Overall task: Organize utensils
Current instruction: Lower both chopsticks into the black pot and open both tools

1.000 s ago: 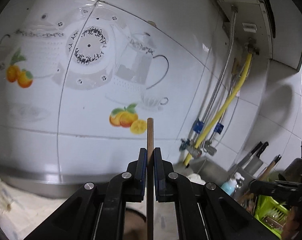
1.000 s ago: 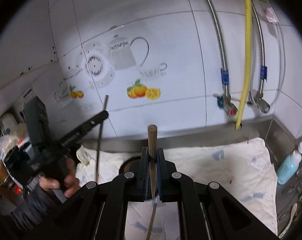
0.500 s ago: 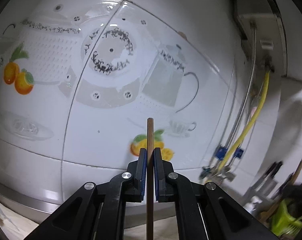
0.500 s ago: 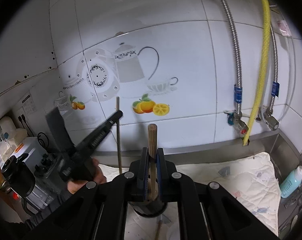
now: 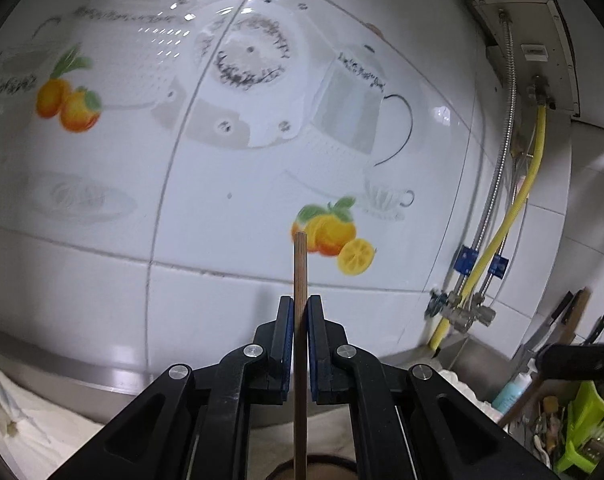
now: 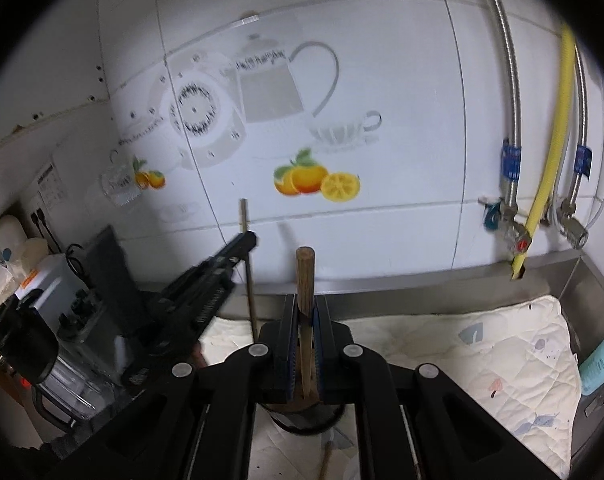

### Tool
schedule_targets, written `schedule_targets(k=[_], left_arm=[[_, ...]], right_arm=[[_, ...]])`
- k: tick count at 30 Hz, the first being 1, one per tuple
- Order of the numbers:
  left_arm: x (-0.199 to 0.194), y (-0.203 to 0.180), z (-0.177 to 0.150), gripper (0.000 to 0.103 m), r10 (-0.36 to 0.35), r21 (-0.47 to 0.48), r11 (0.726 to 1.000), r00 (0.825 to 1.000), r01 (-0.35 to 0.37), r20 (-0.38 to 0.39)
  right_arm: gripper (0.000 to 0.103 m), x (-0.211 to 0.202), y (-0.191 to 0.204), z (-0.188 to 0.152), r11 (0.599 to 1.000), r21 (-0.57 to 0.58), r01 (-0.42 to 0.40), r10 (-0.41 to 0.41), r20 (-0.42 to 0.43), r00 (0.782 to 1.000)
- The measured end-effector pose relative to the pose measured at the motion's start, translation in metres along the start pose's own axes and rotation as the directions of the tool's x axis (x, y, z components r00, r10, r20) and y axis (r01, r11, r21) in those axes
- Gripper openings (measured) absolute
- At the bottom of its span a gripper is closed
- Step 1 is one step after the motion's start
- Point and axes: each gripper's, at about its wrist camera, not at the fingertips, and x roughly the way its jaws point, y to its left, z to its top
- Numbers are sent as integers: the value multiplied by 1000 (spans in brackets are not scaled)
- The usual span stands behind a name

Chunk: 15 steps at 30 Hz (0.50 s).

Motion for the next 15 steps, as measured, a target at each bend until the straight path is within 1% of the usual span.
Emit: schedule_targets(k=[6, 9, 10, 12, 13, 14, 15], left_arm=[[-5, 6, -6, 7, 25, 6, 1000, 995, -24, -97], [-8, 6, -6, 9, 35, 25, 999, 989, -32, -142], [-9, 3, -7, 9, 48, 41, 998, 987, -42, -153], [-11, -1, -8, 20, 61, 62, 997, 983, -51, -175], [-14, -3, -8, 43, 66, 68, 996, 982, -54, -178], [-18, -4, -8, 67, 83, 72, 995, 982, -71, -170], [-24, -6, -8, 72, 102, 79, 993, 983, -91, -152]], right_arm=[[10, 26, -10, -11, 999, 32, 13, -10, -73, 997], [10, 32, -14, -15, 998, 55, 12, -7, -88, 996], [10, 33, -16, -16, 998, 66, 13, -7, -88, 996], [10, 34, -19, -17, 997, 72, 14, -7, -97, 995], [11, 34, -19, -17, 997, 71, 13, -6, -101, 995], [15, 33, -18, -17, 998, 61, 17, -11, -104, 994], [19, 33, -18, -17, 998, 52, 26, -21, -106, 994]])
